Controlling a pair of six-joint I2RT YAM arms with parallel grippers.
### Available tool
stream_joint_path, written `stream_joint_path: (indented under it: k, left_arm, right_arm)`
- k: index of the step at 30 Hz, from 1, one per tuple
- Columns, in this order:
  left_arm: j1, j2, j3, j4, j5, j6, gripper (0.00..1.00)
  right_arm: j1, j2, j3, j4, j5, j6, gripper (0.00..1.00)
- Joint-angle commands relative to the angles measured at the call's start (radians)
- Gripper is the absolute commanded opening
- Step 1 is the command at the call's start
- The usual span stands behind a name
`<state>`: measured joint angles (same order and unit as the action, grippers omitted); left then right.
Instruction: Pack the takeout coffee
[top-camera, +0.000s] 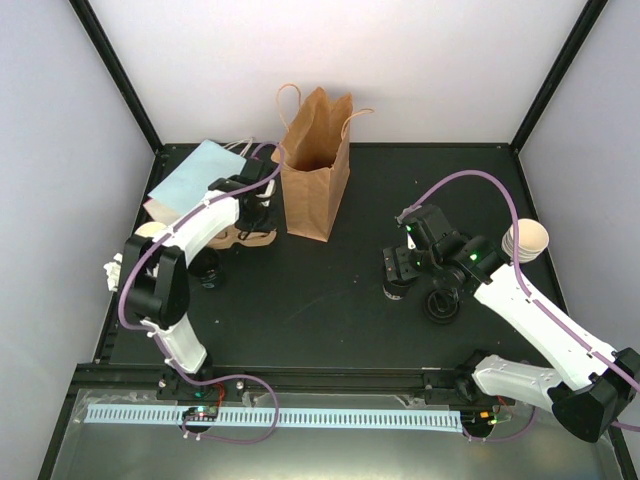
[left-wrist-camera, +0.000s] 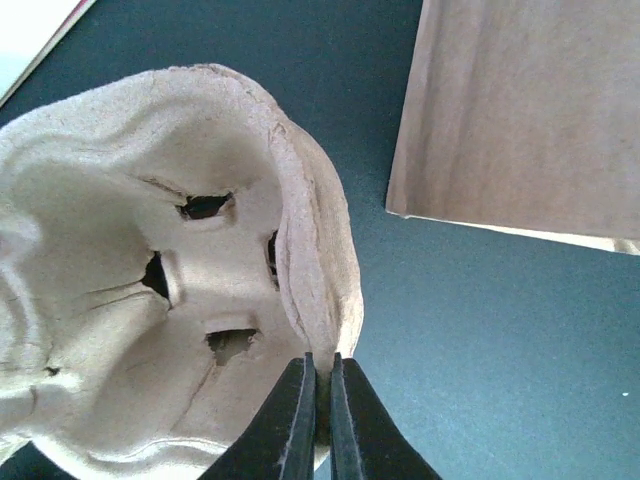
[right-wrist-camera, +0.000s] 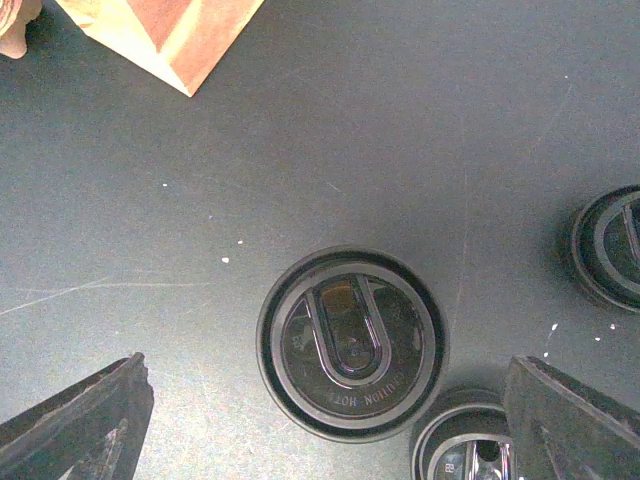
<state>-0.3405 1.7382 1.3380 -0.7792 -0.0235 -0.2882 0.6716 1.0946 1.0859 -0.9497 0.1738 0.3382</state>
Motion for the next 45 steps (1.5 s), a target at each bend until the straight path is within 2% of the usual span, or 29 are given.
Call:
stream_joint_path:
  k: [1, 16, 19, 23, 25, 30, 35, 40, 45]
  left_arm:
    - [0.005, -0.055, 0.062, -0.053, 0.014, 0.008, 0.02]
    - [0.006, -0.179, 0.272, -0.244, -0.048, 0.032, 0.02]
    - [0.005, -0.200, 0.309, -0.295, -0.013, 0.046, 0.01]
    - [-0.016, -0.258, 0.289, -0.362, 0.024, 0.068, 0.01]
    - [-0.038, -0.305, 0.232, -0.382, 0.023, 0.063, 0.02]
    - [-0.148, -0.448, 0.071, -0.384, 0.001, -0.012, 0.01]
    - [-0.326, -0.577, -0.061, -0.298, -0.002, -0.169, 0.02]
    - [-0.517, -0.543, -0.166, -0.117, -0.010, -0.319, 0.02]
    - [-0.668, -0.415, -0.154, 0.014, -0.073, -0.431, 0.02]
  right_arm:
    - [-0.005, -0.004, -0.006, 0.011, -0.001, -0.007, 0.98]
    - [-0.005, 0.000, 0.014, 0.014, -0.006, -0.011, 0.98]
    - [-0.004, -0.001, 0.016, 0.012, -0.001, -0.013, 0.98]
    - [-0.004, -0.001, 0.014, 0.009, 0.002, -0.014, 0.98]
    - [-0.005, 0.003, 0.013, 0.009, -0.004, -0.013, 0.98]
    - [-0.005, 0.018, 0.008, 0.012, -0.023, -0.006, 0.98]
    - [-0.005, 0.030, 0.013, 0.011, -0.027, 0.011, 0.99]
    - [-0.004, 0.028, 0.013, 0.002, -0.040, 0.019, 1.00]
    - [-0.005, 0.021, 0.013, -0.027, -0.028, 0.026, 1.00]
